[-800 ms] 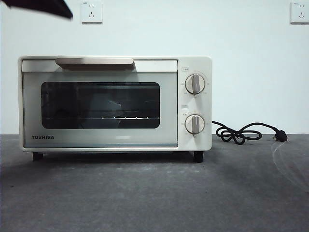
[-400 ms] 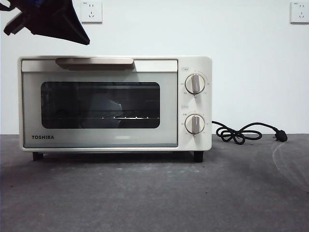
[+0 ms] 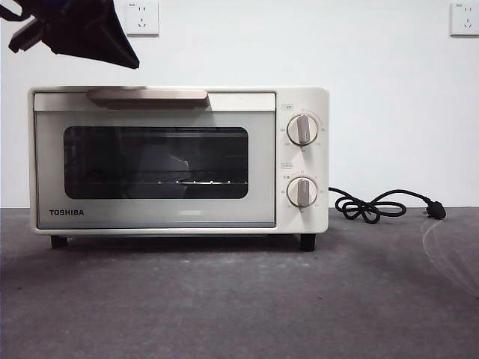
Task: Take the corn from the table,put the corn in the oven
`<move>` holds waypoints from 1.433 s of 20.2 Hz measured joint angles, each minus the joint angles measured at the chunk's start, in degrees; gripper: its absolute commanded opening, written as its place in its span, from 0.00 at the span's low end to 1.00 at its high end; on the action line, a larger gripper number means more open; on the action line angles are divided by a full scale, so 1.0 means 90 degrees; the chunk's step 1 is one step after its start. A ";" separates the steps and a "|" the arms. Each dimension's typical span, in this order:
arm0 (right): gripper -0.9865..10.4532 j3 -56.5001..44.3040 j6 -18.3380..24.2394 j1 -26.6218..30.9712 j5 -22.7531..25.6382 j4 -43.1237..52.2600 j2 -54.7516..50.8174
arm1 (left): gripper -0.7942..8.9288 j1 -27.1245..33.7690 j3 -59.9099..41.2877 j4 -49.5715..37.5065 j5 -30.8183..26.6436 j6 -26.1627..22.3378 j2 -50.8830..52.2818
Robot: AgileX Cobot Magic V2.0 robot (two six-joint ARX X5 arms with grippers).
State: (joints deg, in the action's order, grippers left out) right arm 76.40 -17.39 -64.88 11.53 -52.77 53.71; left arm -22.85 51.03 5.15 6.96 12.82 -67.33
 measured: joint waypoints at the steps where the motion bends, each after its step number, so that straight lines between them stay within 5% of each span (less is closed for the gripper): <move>1: 0.08 0.0000 0.0002 0.0002 0.0002 0.0000 0.0000 | 0.08 0.0000 0.0000 0.0012 0.0002 -0.0024 -0.0056; 18: 0.08 0.0000 0.0002 0.0000 0.0002 -0.0240 0.0000 | 0.08 -0.0124 0.0291 0.0816 0.0032 -0.0216 -0.0491; 29: 0.08 0.0000 0.0002 0.0000 0.0005 -0.0330 0.0000 | 0.08 -0.0794 0.0267 0.3058 0.0527 -0.0311 -0.0401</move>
State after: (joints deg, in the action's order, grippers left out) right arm 76.40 -17.37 -64.88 11.57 -55.75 53.71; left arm -30.00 53.43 32.67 11.70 10.02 -70.94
